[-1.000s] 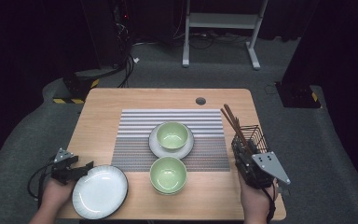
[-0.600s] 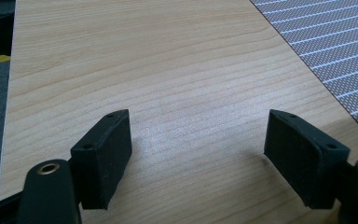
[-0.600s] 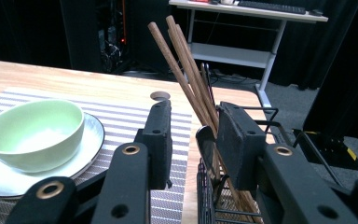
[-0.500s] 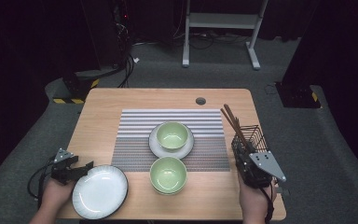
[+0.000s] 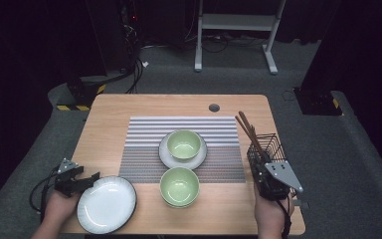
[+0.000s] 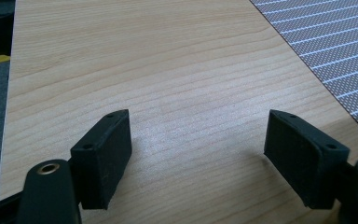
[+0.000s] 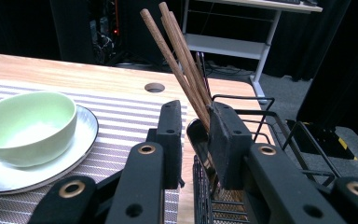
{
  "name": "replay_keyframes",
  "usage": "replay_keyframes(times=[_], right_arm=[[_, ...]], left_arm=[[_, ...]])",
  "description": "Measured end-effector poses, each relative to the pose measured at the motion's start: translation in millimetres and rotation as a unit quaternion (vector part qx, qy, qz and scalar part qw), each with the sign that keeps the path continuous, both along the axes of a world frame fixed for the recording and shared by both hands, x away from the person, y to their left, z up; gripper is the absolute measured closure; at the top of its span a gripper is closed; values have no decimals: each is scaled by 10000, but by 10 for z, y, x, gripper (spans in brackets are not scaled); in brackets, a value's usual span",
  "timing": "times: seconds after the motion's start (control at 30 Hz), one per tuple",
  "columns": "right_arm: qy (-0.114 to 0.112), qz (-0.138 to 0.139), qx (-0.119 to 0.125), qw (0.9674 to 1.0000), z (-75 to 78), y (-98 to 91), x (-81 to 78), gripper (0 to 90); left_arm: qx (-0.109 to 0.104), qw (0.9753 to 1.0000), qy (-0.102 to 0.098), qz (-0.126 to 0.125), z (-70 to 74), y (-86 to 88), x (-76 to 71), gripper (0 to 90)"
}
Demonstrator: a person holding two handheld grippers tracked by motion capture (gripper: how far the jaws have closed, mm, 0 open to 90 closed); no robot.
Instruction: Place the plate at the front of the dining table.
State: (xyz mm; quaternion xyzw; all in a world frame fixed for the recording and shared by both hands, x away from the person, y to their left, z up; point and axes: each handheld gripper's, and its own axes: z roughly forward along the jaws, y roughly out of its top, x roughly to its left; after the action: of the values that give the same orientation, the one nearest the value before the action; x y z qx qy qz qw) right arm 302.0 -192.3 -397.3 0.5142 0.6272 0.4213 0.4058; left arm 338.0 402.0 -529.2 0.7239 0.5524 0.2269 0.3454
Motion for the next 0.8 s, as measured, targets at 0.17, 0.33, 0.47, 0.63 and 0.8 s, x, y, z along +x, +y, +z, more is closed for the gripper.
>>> replay_keyframes(times=[0.17, 0.33, 0.47, 0.63, 0.8], right_arm=[[10, -22, -39, 10000, 0, 6, -1, 784], [-4, -53, -80, 10000, 5, 3, -6, 802], [-74, -97, -110, 9999, 16, -5, -21, 828], [-132, -126, -190, 9997, 22, -6, -30, 851], [-172, -131, -275, 9994, 22, -2, -34, 861]], left_arm=[[2, 10000, 0, -1, 0, 0, 0, 232], [0, 10000, 0, 0, 0, 0, 0, 232], [0, 10000, 1, 0, 0, 0, 0, 232], [-1, 10000, 1, 1, 0, 0, 0, 232], [-2, 10000, -1, 1, 0, 0, 0, 232]])
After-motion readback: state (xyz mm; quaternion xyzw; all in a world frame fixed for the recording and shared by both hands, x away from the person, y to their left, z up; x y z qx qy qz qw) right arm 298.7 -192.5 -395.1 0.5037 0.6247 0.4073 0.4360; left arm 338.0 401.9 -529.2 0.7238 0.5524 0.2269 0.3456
